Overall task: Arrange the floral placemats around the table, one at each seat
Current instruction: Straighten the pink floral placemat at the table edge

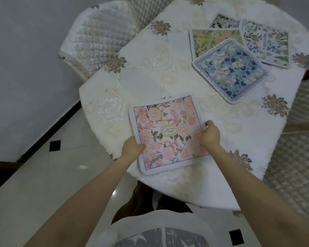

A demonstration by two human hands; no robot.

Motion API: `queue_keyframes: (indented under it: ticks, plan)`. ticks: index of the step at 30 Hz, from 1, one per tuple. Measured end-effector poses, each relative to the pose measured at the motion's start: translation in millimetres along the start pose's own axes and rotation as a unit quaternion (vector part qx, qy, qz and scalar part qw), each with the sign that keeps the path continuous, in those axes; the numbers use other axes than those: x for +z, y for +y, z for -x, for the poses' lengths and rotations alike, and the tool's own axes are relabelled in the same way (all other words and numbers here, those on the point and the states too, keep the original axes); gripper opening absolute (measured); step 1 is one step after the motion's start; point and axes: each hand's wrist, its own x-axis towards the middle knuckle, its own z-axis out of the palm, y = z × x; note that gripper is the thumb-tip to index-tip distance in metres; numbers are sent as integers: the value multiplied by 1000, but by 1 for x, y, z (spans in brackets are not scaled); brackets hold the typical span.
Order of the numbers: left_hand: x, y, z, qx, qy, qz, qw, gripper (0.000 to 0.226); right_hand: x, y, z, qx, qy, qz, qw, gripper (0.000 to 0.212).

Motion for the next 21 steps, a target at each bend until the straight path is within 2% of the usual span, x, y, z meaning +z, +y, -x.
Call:
queue_keyframes:
  ticks: [2,5,7,9,13,18,21]
  plan:
    - [0,0,3,-10,4,-69,998,16,-1,1,-5,1,-19,12,1000,35]
    - [-5,10,2,-24,69,-223,972,55,-1,3,-3,8,-28,21,999,31]
    - [-7,21,-4,38,111,-289,950,69,-2,5,1,0,-9,48,999,37]
    - [-8,34,-14,124,116,-321,932,68,0,6,9,-16,27,77,997,45]
    - [-9,63,-45,253,45,-339,905,67,18,4,38,-15,66,48,997,39]
    - [-8,95,-83,351,-43,-411,840,83,45,-8,61,161,97,8,982,44]
    - [-9,108,-103,365,-67,-429,824,88,56,-16,70,252,129,-18,959,65]
